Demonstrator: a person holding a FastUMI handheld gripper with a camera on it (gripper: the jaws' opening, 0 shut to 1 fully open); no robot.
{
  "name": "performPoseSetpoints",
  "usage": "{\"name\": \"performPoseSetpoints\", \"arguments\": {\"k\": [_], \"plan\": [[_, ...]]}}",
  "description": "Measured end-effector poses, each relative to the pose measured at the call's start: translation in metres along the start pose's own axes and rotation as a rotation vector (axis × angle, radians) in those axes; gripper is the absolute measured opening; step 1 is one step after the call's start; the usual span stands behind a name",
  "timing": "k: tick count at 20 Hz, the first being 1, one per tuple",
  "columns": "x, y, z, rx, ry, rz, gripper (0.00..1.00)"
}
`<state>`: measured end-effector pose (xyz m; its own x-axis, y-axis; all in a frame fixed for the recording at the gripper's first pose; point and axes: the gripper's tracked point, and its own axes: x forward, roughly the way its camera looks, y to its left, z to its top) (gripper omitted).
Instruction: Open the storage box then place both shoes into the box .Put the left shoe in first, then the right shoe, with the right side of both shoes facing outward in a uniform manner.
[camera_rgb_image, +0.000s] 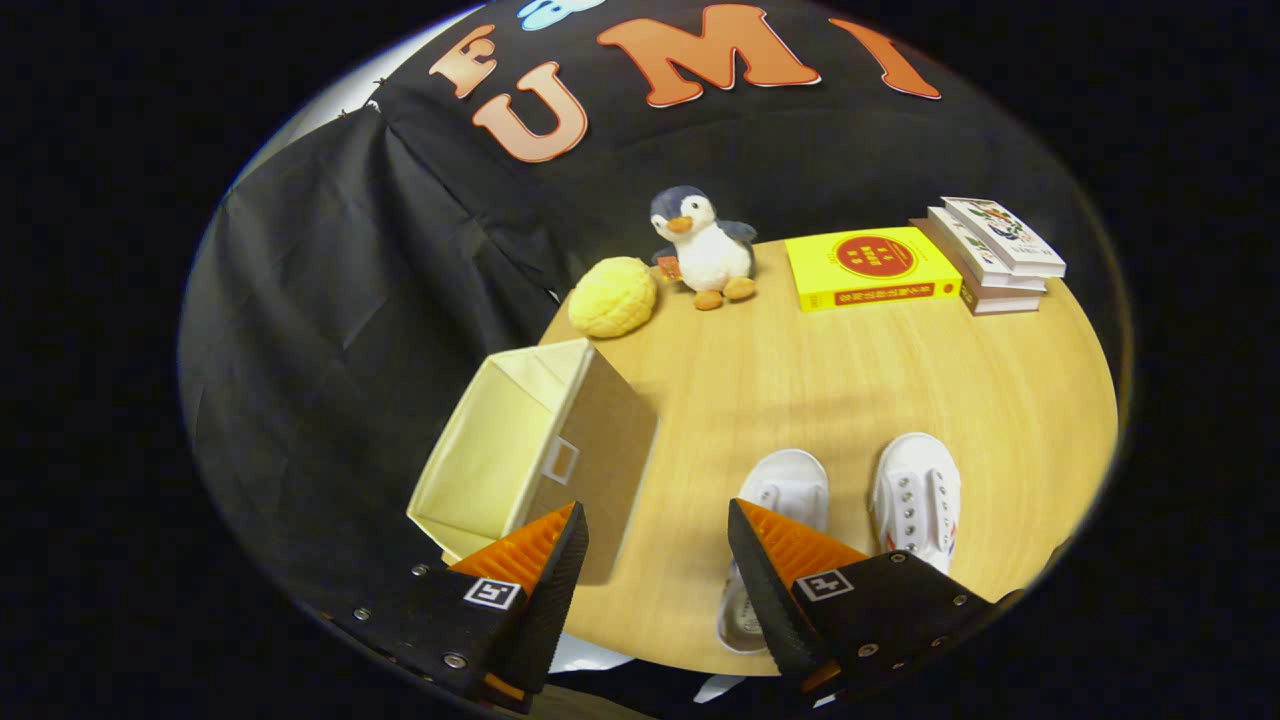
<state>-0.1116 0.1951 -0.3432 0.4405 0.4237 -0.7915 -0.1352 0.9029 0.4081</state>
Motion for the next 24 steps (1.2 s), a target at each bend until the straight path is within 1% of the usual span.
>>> {"name": "performPoseSetpoints", "arguments": {"k": [2, 4, 5, 7, 8, 10, 11, 12, 13, 15, 17, 20, 23, 24], "plan": [[-0.001, -0.027, -0.029, -0.036, 0.042, -0.057, 0.85], [0.001, -0.047, -0.049, -0.051, 0.071, -0.084, 0.84], [0.002, -0.052, -0.059, -0.045, 0.084, -0.088, 0.78], [0.008, -0.062, -0.068, -0.045, 0.095, -0.089, 0.73], [0.013, -0.068, -0.070, -0.059, 0.094, -0.099, 0.71], [0.027, -0.081, -0.078, -0.083, 0.109, -0.133, 0.65], [0.034, -0.084, -0.084, -0.086, 0.119, -0.147, 0.59], [0.039, -0.088, -0.086, -0.087, 0.121, -0.163, 0.55], [0.045, -0.091, -0.086, -0.087, 0.117, -0.180, 0.49], [0.053, -0.098, -0.088, -0.095, 0.125, -0.216, 0.42], [0.061, -0.099, -0.083, -0.109, 0.115, -0.227, 0.38], [0.075, -0.097, -0.079, -0.082, 0.096, -0.225, 0.30], [0.084, -0.103, -0.079, -0.088, 0.105, -0.263, 0.23], [0.086, -0.106, -0.080, -0.083, 0.108, -0.273, 0.23]]}}
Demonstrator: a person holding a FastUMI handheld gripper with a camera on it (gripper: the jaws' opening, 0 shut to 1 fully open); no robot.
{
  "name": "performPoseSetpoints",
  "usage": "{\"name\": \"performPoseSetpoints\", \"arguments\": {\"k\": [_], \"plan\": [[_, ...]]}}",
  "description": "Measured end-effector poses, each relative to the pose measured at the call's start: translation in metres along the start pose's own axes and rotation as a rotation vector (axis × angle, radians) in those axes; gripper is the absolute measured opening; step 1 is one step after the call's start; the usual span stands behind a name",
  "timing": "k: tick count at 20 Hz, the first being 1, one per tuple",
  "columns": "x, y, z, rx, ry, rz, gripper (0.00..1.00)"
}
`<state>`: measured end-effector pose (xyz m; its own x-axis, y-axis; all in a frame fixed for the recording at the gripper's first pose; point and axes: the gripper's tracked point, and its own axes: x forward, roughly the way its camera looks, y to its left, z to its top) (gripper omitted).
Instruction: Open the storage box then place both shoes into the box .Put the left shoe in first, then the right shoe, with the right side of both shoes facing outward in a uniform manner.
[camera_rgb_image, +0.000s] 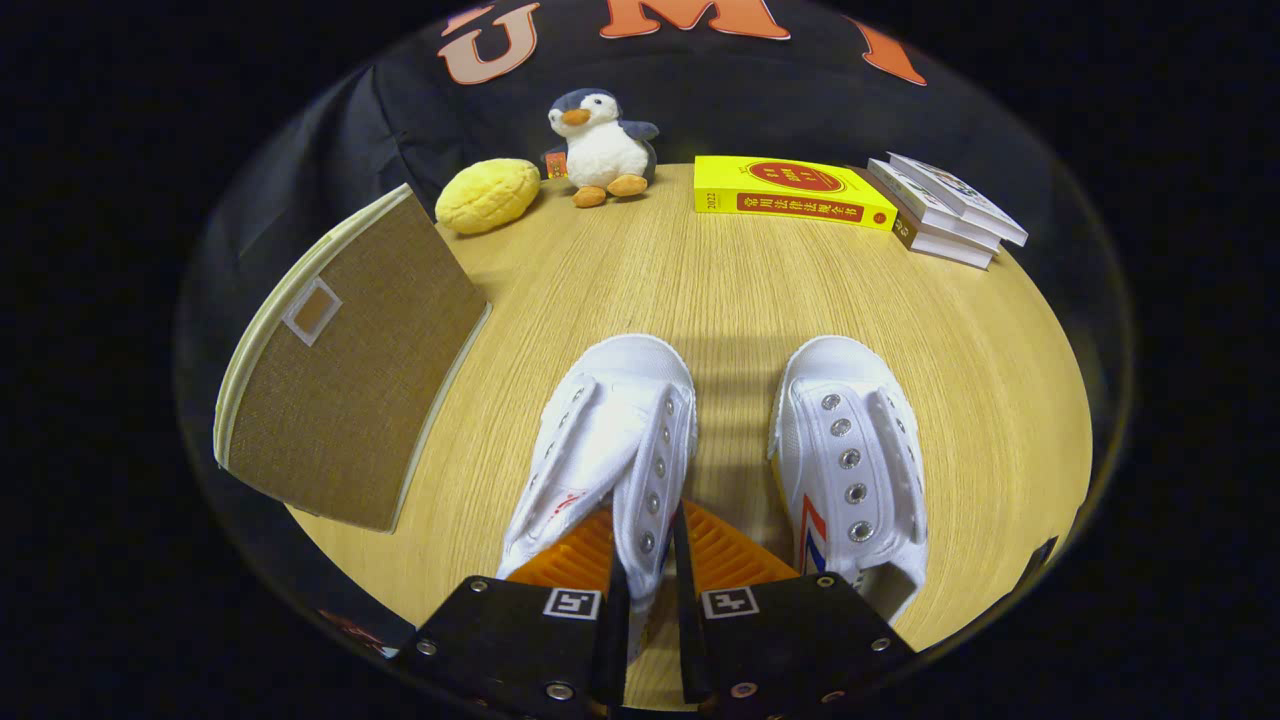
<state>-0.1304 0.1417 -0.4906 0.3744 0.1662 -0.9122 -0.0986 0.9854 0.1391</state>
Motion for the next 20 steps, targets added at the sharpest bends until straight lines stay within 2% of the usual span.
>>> {"name": "performPoseSetpoints", "arguments": {"k": [4, 5, 7, 14, 17, 20], "plan": [[0.004, -0.003, -0.001, 0.073, 0.026, 0.004, 0.13], [0.001, -0.003, 0.000, 0.088, 0.029, 0.012, 0.07], [0.000, -0.001, 0.002, 0.121, 0.042, 0.025, 0.03], [-0.025, 0.022, 0.027, 0.201, 0.016, 0.080, 0.02], [-0.051, 0.039, 0.052, 0.257, -0.012, 0.117, 0.02], [-0.077, 0.056, 0.082, 0.255, -0.054, 0.134, 0.02]]}}
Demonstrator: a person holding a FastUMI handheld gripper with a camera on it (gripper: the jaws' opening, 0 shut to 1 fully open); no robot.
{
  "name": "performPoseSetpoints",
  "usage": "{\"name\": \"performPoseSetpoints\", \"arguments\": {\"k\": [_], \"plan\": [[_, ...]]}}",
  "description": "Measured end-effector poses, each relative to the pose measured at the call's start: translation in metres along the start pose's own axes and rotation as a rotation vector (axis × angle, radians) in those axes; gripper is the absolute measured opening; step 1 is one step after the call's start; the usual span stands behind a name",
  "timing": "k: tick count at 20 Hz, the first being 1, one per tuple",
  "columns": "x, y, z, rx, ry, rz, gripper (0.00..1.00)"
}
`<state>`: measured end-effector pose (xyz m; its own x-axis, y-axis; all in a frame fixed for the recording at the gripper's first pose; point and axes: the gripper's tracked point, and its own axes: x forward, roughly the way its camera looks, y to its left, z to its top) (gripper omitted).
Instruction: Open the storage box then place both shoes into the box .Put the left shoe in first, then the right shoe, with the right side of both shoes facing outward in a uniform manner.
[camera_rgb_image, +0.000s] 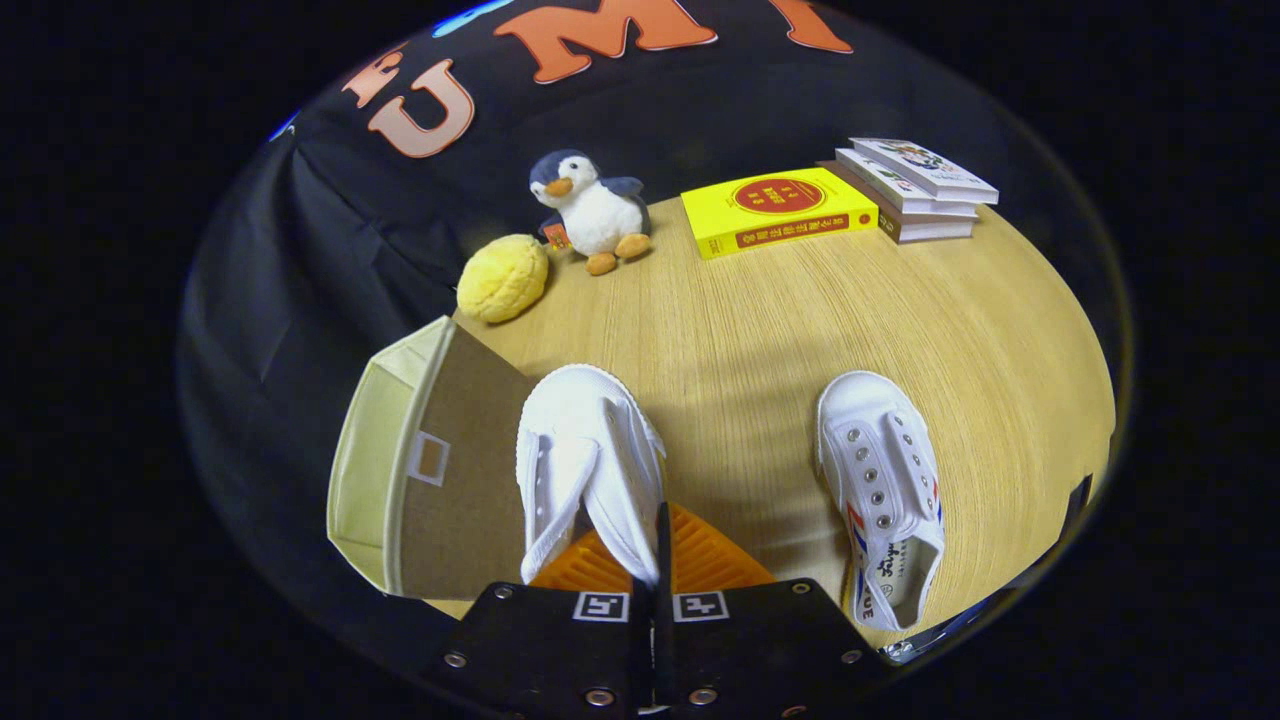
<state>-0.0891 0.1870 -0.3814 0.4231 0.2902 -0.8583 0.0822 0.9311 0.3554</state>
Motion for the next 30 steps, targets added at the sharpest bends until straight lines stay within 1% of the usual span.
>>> {"name": "performPoseSetpoints", "arguments": {"k": [4, 7, 11, 13, 18, 23, 24, 27, 30], "plan": [[-0.021, 0.044, 0.025, -0.006, -0.017, 0.018, 0.02], [-0.028, 0.086, 0.034, 0.000, -0.007, 0.050, 0.02], [-0.021, 0.149, 0.034, -0.004, 0.038, 0.108, 0.02], [-0.010, 0.173, 0.033, -0.018, 0.064, 0.115, 0.02], [0.034, 0.214, 0.021, -0.019, 0.151, 0.087, 0.02], [0.077, 0.220, 0.010, 0.006, 0.203, -0.012, 0.02], [0.084, 0.222, 0.009, 0.015, 0.205, -0.022, 0.03], [0.096, 0.224, -0.008, 0.032, 0.252, -0.079, 0.03], [0.111, 0.232, -0.023, 0.066, 0.280, -0.092, 0.03]]}}
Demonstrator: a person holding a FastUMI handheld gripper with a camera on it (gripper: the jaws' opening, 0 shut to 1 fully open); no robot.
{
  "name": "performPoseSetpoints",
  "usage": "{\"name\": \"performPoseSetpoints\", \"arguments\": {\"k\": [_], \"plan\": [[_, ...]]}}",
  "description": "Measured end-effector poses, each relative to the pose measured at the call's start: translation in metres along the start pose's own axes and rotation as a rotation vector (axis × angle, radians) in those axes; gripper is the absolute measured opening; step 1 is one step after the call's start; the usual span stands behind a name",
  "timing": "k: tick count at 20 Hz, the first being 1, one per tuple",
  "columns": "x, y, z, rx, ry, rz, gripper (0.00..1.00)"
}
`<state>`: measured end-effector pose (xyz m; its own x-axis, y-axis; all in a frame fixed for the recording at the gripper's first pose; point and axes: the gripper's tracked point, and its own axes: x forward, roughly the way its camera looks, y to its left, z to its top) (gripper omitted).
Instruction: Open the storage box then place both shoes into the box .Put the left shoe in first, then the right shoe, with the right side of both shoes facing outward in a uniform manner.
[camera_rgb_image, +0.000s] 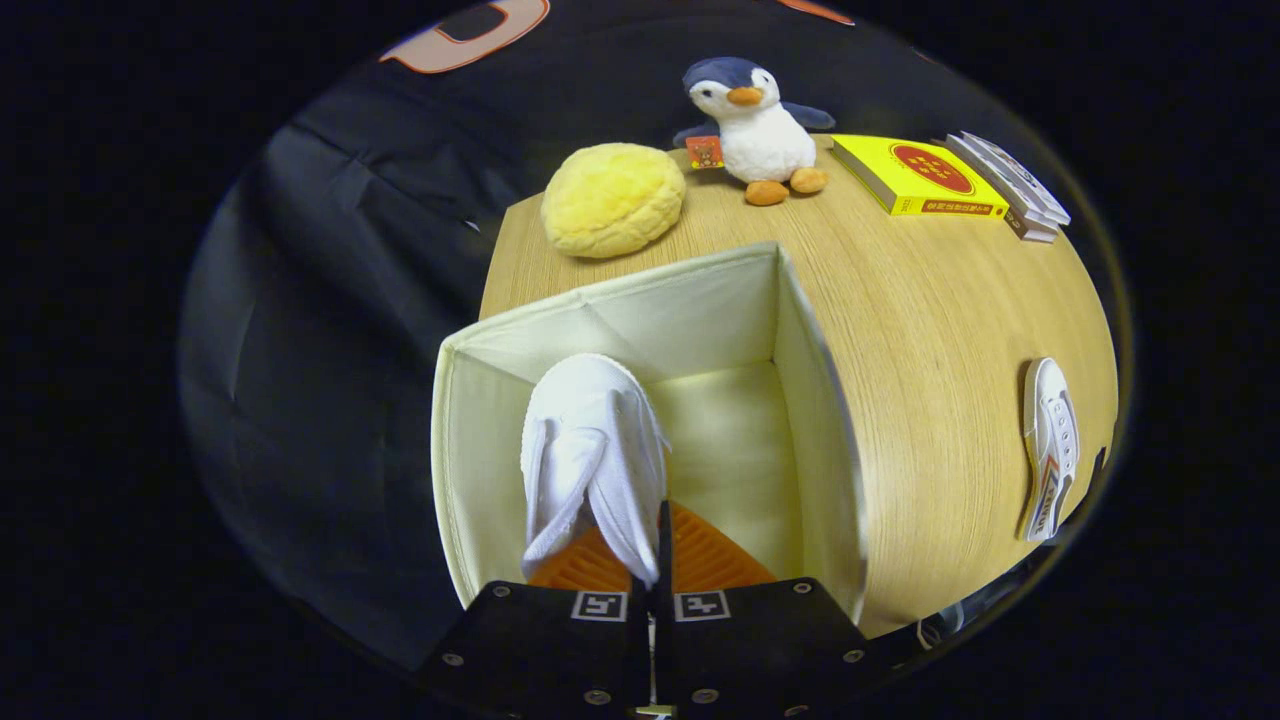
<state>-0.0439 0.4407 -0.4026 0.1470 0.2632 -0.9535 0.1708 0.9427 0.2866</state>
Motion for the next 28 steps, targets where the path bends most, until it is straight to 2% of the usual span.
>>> {"name": "performPoseSetpoints", "arguments": {"k": [7, 12, 14, 16, 17, 21, 24, 28], "plan": [[0.034, -0.005, -0.021, 0.076, 0.049, -0.079, 0.03], [0.049, -0.003, -0.030, 0.123, 0.085, -0.066, 0.03], [0.051, 0.006, -0.040, 0.126, 0.129, -0.030, 0.04], [0.048, 0.012, -0.045, 0.107, 0.163, 0.017, 0.16], [0.044, 0.016, -0.046, 0.111, 0.175, 0.042, 0.26], [0.012, 0.022, -0.051, 0.105, 0.212, 0.152, 0.46], [-0.033, 0.028, -0.048, 0.133, 0.211, 0.285, 0.53], [-0.079, -0.001, -0.031, 0.118, 0.123, 0.343, 0.61]]}}
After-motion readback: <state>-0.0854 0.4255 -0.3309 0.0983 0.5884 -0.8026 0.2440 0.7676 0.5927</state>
